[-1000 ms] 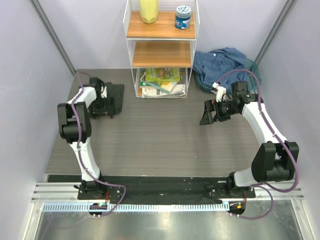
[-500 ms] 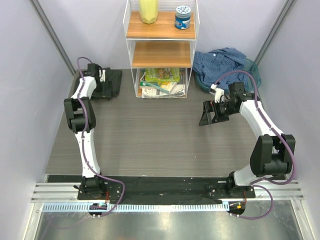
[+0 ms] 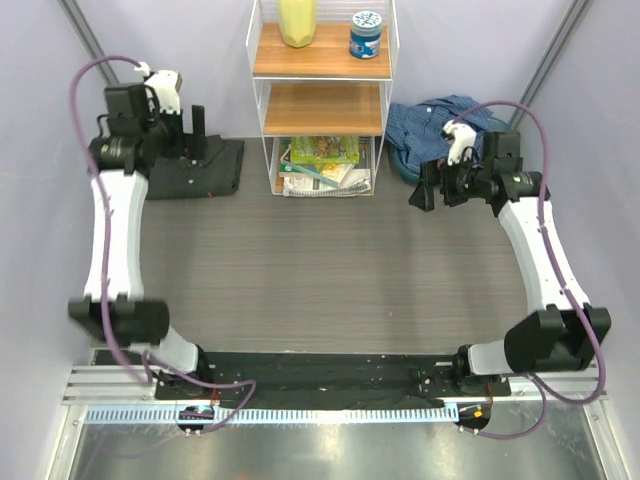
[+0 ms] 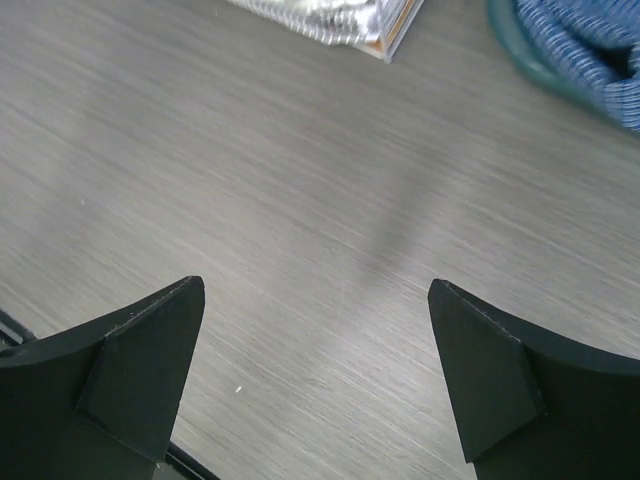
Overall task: Fold and stack the long sleeve shirts
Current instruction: Neatly place the folded shirt to the corner
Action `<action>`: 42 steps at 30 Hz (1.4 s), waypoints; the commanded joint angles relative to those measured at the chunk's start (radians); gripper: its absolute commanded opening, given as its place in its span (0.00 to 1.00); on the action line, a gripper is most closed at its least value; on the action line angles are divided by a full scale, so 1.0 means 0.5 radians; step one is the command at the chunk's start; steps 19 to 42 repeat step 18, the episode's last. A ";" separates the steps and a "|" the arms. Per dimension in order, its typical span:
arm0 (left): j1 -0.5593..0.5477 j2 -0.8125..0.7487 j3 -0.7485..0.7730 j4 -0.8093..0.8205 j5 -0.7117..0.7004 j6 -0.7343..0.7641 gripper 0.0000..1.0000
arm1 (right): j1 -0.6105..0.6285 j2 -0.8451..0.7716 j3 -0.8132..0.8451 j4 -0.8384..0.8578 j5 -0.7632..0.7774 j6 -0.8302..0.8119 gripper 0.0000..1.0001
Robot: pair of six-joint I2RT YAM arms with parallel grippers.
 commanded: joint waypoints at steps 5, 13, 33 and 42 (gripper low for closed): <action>-0.314 -0.851 -1.054 0.065 -0.023 -0.061 1.00 | -0.006 -0.426 -0.568 0.364 -0.042 0.357 1.00; -0.422 -1.275 -1.894 0.194 -0.002 -0.107 1.00 | -0.009 -0.788 -1.036 0.355 0.111 0.161 1.00; -0.425 -1.336 -1.971 0.182 0.007 -0.113 1.00 | -0.006 -0.896 -1.140 0.388 0.132 0.164 1.00; -0.425 -1.336 -1.971 0.182 0.007 -0.113 1.00 | -0.006 -0.896 -1.140 0.388 0.132 0.164 1.00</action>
